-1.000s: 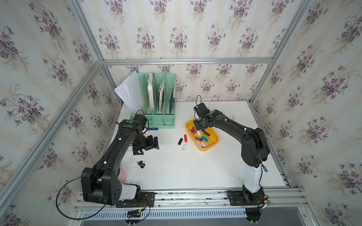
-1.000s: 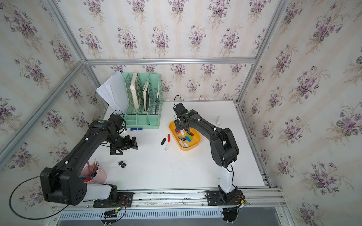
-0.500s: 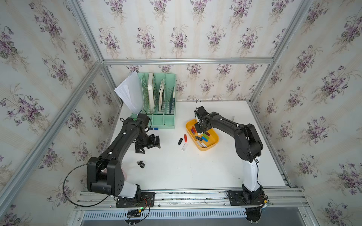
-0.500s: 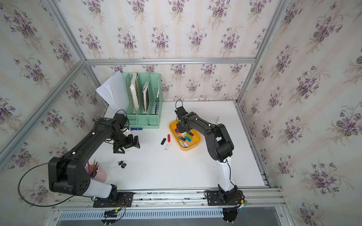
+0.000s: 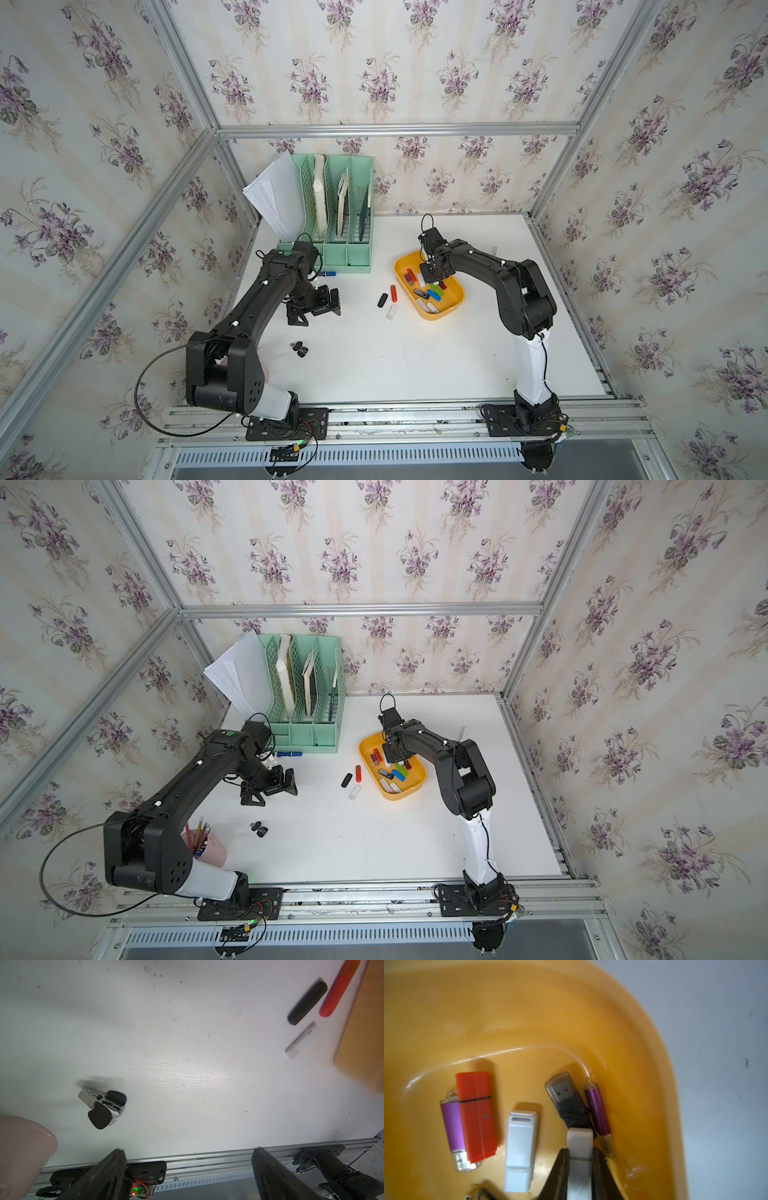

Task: Put the usb flash drive into the storage box
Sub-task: Place the USB flash in the storage box, then adjust the storage box at the center of the board.

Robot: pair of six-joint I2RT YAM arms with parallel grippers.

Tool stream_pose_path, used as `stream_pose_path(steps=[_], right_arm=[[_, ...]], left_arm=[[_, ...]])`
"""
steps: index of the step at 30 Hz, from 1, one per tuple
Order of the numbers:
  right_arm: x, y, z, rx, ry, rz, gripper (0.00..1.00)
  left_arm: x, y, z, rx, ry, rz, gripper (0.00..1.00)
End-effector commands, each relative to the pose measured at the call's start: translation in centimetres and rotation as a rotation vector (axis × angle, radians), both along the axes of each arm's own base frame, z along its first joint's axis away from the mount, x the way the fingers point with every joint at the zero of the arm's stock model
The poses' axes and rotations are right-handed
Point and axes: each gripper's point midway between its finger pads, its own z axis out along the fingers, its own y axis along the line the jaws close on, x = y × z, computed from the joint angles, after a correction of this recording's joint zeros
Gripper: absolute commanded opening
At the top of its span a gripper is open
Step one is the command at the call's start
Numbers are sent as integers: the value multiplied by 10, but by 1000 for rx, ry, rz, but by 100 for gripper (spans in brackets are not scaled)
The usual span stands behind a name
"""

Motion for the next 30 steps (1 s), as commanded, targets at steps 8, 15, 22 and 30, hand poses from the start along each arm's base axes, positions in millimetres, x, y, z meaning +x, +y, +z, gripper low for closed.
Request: stream_pose_path(steps=[8,15,22,30], right_arm=[[-6,7,-6,35,32,34,15],[-7,13,-8,48,46,50,18],[-5,11,3,42,23,42,42],[-11,11,50,97,-26,30,60]], left_arm=[[-4,3,-2,15,7,3,99],[-5,2,-4,15,9,1,99],[-6,2,-3,13,5,1,99],[-8,2,3,4,-17,-1,99]])
